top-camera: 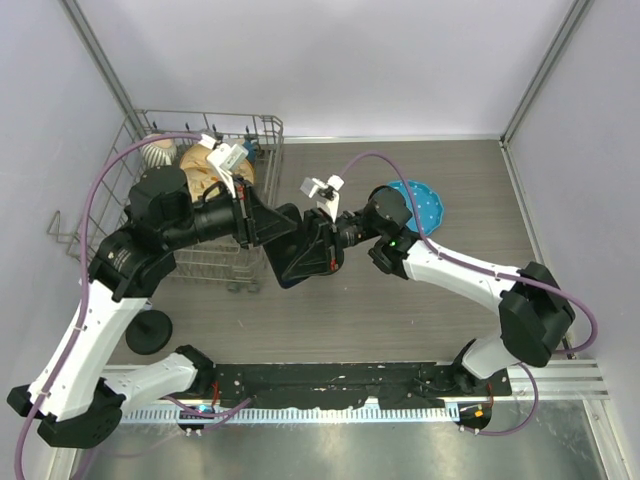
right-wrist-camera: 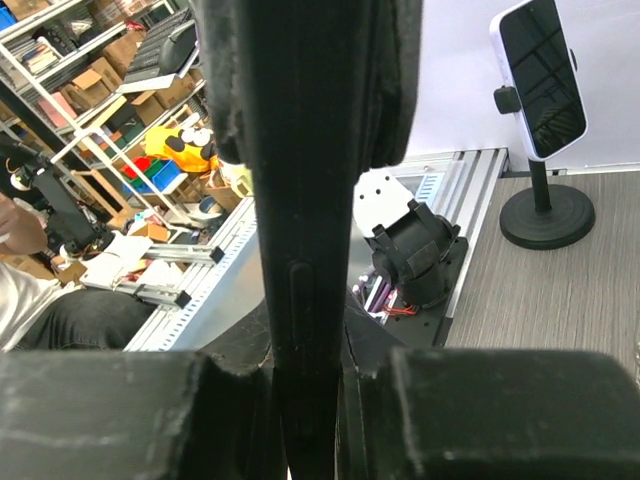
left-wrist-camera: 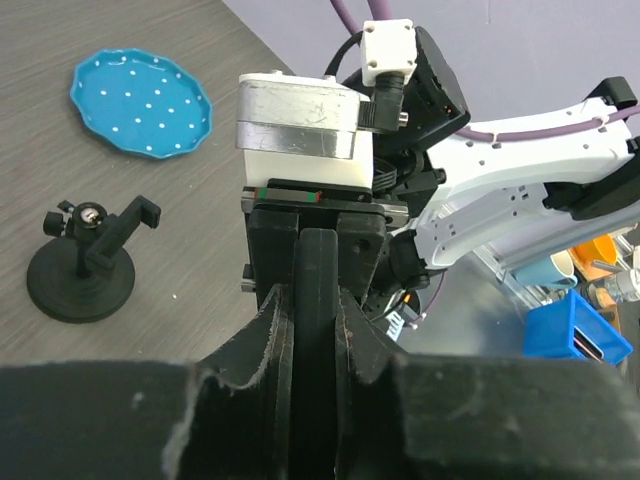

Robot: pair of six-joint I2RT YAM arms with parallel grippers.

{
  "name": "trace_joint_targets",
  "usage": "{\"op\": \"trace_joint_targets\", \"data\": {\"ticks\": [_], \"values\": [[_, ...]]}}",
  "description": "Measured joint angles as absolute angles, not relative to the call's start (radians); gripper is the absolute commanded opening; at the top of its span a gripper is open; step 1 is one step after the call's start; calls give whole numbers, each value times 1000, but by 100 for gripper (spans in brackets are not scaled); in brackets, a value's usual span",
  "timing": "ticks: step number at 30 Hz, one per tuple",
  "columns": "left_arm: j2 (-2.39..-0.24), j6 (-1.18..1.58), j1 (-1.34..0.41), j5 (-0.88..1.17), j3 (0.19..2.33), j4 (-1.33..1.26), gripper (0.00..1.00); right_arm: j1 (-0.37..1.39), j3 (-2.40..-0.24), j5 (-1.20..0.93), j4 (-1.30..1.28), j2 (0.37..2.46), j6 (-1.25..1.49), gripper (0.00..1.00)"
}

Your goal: Place the phone on the phone stand

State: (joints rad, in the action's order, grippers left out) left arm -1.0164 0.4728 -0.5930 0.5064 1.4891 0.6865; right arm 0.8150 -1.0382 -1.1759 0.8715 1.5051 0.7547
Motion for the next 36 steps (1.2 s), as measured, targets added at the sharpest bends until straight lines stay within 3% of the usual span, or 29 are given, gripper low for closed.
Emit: {"op": "trace_joint_targets", "data": {"ticks": [1,4,7,15,23,28,36], "values": [[-1015,468,-593,499,1489,691,0,815,-1040,-1171,844,1499,737,40],[-1003,468,-595,425,1489,715,0,817,-1063,-1125,726,1483,651,62],[-974,472,-596,308,1485,760,0,819,-1107,-1013,526,1455,501,70],[-774,462,-596,29,1452,806,0,819,-1150,-448,129,1338,232,70],[-712,456,-596,73,1356,743,0,815,-1026,178,49,1245,179,49],[-749,458,-596,153,1314,725,0,818,-905,311,78,1230,184,46],[-776,448,-596,195,1252,683,0,852,-688,355,164,1143,191,46]]}}
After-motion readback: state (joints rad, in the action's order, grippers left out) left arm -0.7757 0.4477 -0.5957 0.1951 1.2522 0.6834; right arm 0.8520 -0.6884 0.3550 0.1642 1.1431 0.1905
